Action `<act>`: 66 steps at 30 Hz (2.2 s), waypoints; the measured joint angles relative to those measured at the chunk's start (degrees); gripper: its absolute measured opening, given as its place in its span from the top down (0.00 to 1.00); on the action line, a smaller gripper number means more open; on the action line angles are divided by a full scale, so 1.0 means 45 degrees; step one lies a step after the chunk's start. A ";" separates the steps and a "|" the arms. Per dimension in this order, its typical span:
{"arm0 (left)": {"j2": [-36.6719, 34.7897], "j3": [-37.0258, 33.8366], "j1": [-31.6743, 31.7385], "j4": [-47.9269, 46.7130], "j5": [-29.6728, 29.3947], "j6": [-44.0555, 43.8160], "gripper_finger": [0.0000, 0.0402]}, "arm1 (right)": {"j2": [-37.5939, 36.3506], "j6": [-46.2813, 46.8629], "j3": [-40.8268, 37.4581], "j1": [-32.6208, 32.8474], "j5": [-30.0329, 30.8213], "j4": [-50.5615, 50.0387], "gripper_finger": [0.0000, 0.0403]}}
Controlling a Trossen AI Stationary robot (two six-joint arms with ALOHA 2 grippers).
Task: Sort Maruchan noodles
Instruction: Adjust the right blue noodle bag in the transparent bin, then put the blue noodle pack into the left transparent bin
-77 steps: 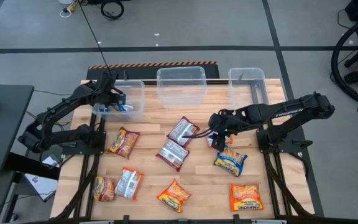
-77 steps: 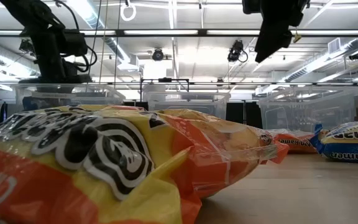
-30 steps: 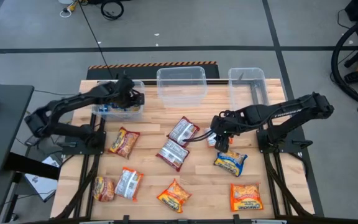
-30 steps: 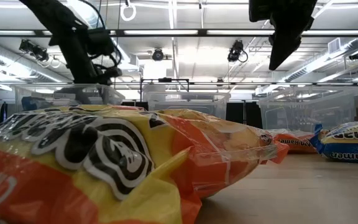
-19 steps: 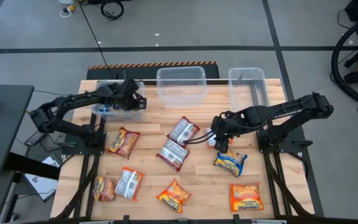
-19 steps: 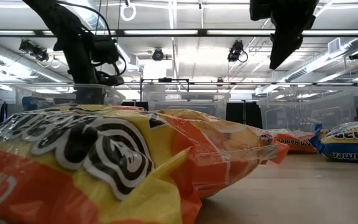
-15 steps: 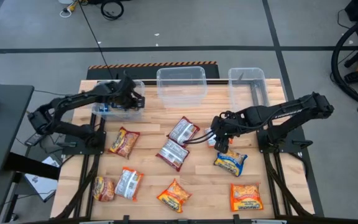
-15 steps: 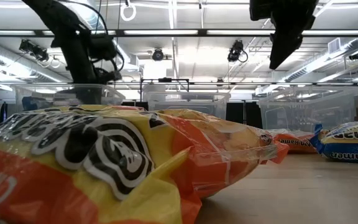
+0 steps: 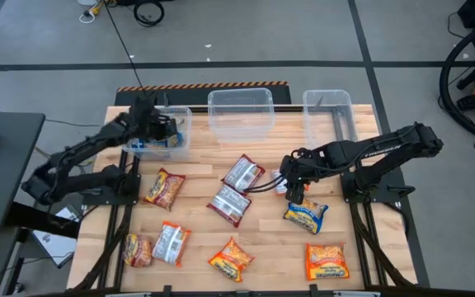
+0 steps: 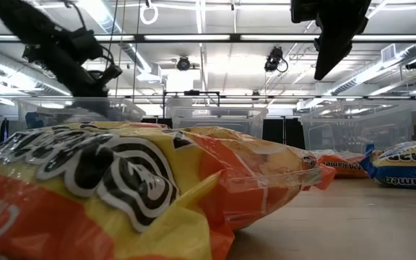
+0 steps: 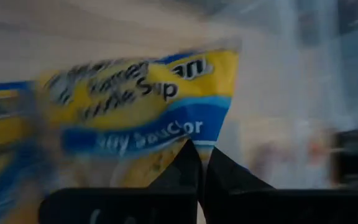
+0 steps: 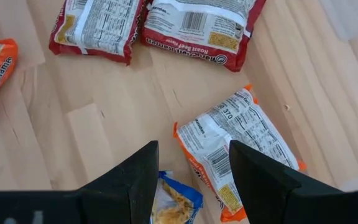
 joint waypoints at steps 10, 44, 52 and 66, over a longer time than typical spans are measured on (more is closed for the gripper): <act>0.0058 -0.2204 -0.0452 0.4414 0.0875 -0.1376 0.99 | 0.0000 -0.0335 0.0000 -0.0170 -0.0010 0.0015 0.50; -0.0101 0.4948 -0.3653 0.1745 0.1673 0.4631 0.61 | 0.0024 -0.7392 -0.5563 0.0607 -0.3005 0.6076 0.46; -0.0293 0.5062 -0.7847 0.3084 0.0234 0.4335 0.61 | 0.0015 -0.7546 -0.6836 0.0312 -0.3498 0.6491 0.50; 0.2156 0.5057 -1.3054 0.3784 -0.5471 0.2713 0.61 | 0.0010 -0.4542 -0.7475 0.0170 -0.3306 0.7082 0.76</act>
